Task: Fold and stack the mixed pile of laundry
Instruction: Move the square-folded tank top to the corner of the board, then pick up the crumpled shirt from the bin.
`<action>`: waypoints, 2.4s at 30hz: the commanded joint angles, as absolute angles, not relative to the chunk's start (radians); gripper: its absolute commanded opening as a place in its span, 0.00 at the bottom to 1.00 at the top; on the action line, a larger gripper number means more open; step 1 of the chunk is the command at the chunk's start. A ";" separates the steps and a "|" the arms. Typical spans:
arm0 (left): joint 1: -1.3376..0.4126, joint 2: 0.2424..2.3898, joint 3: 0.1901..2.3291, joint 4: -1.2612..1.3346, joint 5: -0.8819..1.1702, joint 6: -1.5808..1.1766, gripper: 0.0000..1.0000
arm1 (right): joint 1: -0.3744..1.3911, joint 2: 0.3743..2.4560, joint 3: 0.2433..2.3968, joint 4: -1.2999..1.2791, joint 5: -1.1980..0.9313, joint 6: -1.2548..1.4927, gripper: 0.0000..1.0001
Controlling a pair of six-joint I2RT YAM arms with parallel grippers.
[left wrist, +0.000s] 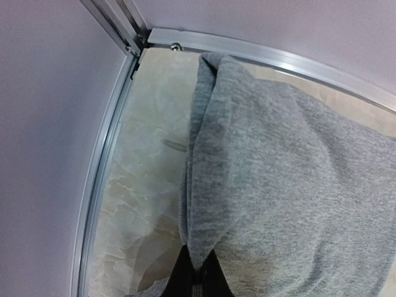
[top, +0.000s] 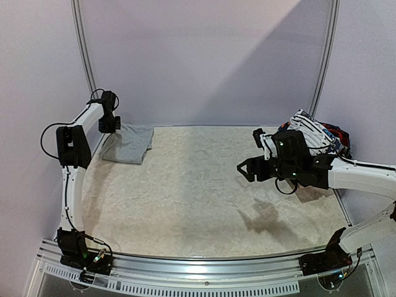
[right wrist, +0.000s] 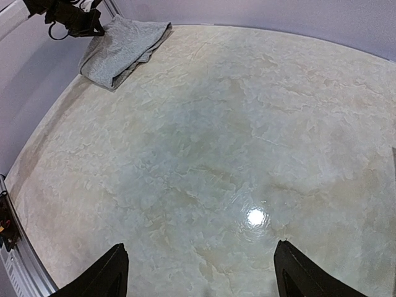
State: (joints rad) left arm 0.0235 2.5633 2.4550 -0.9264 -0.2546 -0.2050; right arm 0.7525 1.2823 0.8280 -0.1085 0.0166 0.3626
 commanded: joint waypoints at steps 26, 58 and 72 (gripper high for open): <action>0.025 2.404 2.365 -0.819 -0.379 -0.246 1.00 | 0.762 1.324 0.912 -0.181 0.101 0.372 0.84; -0.523 1.313 1.142 -0.599 -0.396 -0.405 0.99 | 0.654 1.302 1.023 -0.545 0.519 0.506 0.83; -0.846 1.034 0.927 -0.758 -0.512 -0.527 0.97 | 0.501 1.421 1.018 -0.533 0.473 0.605 0.77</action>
State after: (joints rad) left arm -0.7795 1.0775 0.9546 -0.6708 -0.4423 -0.4778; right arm 0.5682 1.3769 1.0088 -0.5381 0.5026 0.5648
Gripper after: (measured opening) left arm 0.974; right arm 0.782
